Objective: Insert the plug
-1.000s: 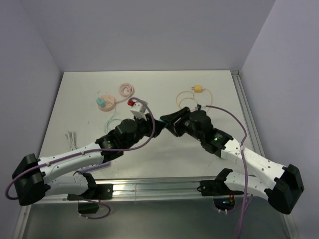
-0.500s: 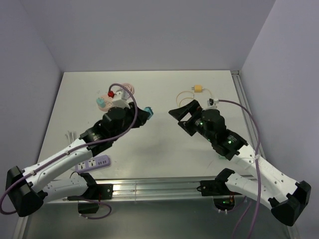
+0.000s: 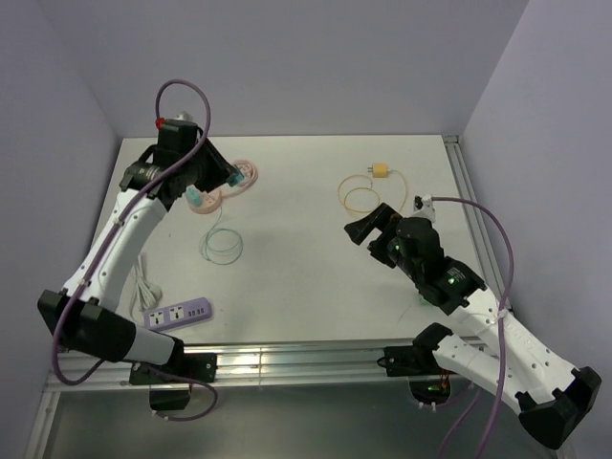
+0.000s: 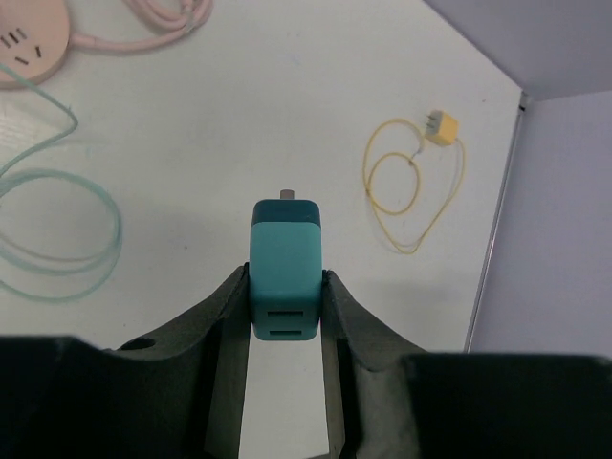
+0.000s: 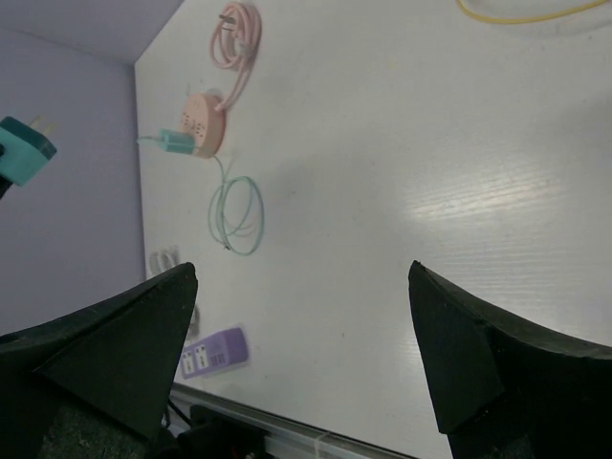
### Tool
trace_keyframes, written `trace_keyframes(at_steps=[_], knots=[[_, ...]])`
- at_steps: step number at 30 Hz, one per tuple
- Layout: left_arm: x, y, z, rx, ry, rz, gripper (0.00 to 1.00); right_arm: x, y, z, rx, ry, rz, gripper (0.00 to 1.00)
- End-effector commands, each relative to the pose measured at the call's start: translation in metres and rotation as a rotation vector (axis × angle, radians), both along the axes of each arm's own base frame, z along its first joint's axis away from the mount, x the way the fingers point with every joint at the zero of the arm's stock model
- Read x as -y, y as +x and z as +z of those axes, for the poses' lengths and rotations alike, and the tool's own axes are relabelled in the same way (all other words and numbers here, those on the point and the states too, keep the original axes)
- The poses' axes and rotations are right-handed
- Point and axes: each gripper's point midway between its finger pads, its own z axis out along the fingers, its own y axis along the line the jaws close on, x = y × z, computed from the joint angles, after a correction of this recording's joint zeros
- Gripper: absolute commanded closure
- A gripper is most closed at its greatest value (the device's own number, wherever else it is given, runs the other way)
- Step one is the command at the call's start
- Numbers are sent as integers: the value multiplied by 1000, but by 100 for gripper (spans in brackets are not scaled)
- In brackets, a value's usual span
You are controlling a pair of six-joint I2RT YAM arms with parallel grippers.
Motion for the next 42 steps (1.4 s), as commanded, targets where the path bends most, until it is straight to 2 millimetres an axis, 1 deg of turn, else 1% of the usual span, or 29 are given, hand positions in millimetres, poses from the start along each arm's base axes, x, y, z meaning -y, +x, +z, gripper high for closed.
trace_keyframes(at_steps=[1,2,3,4,6,7,8,9,10,11,12,13,15,16,18,19,23,25,26,27,29,31,33,34,35,36,38,42], knots=[[-16,-1,-21,-185,-44,9,99,10,3,-12,8,-79,-6,2],[-14,1,-25,-218,-110,-11,99,10,2,-14,6,-89,-2,2],[-23,7,-30,-247,-138,18,99,11,3,-16,4,-102,2,2],[-45,21,-40,-284,-169,90,100,11,2,-19,0,-109,6,2],[-71,30,-50,-339,-151,170,100,12,2,-22,-3,-121,9,2],[-78,43,-46,-334,-131,200,99,12,2,-24,-4,-126,12,2],[-84,48,-47,-346,-115,227,99,13,2,-24,2,-126,11,2],[-90,52,-48,-360,-113,254,99,13,2,-28,-3,-134,12,2],[-92,62,-51,-365,-129,260,99,14,2,-31,-3,-138,11,2],[-92,69,-51,-363,-150,255,99,14,2,-30,5,-137,11,2],[-89,75,-51,-357,-175,238,99,16,2,-35,0,-146,7,2],[-102,88,-55,-364,-185,276,99,17,3,-36,1,-149,5,2],[-106,100,-59,-365,-183,289,99,18,4,-40,-5,-162,8,2],[-108,110,-65,-377,-183,308,99,18,5,-42,-9,-166,11,3],[-110,115,-75,-414,-180,330,100,20,5,-45,-20,-186,13,3],[-111,123,-83,-437,-187,344,100,21,5,-45,-21,-190,11,3],[-114,136,-104,-491,-204,402,99,22,6,-49,-21,-183,11,3],[-114,144,-112,-509,-221,425,99,19,4,-57,-35,-170,21,3],[-114,146,-114,-518,-229,425,99,18,6,-58,-31,-163,21,3],[-114,149,-115,-520,-236,427,99,17,5,-64,-44,-160,23,3],[-115,159,-118,-522,-248,440,99,16,7,-67,-54,-157,26,3],[-119,167,-122,-530,-256,456,99,16,7,-69,-62,-167,32,3],[-123,171,-124,-537,-259,469,100,17,8,-71,-68,-179,38,3],[-125,169,-136,-574,-258,487,100,18,8,-71,-71,-177,36,3],[-126,168,-140,-585,-259,493,100,18,8,-72,-72,-179,37,3],[-127,165,-149,-609,-258,499,100,19,8,-73,-73,-177,37,3],[-131,161,-155,-630,-245,519,100,19,10,-73,-71,-169,35,3],[-134,157,-159,-654,-226,523,100,21,10,-82,-81,-158,33,3]])
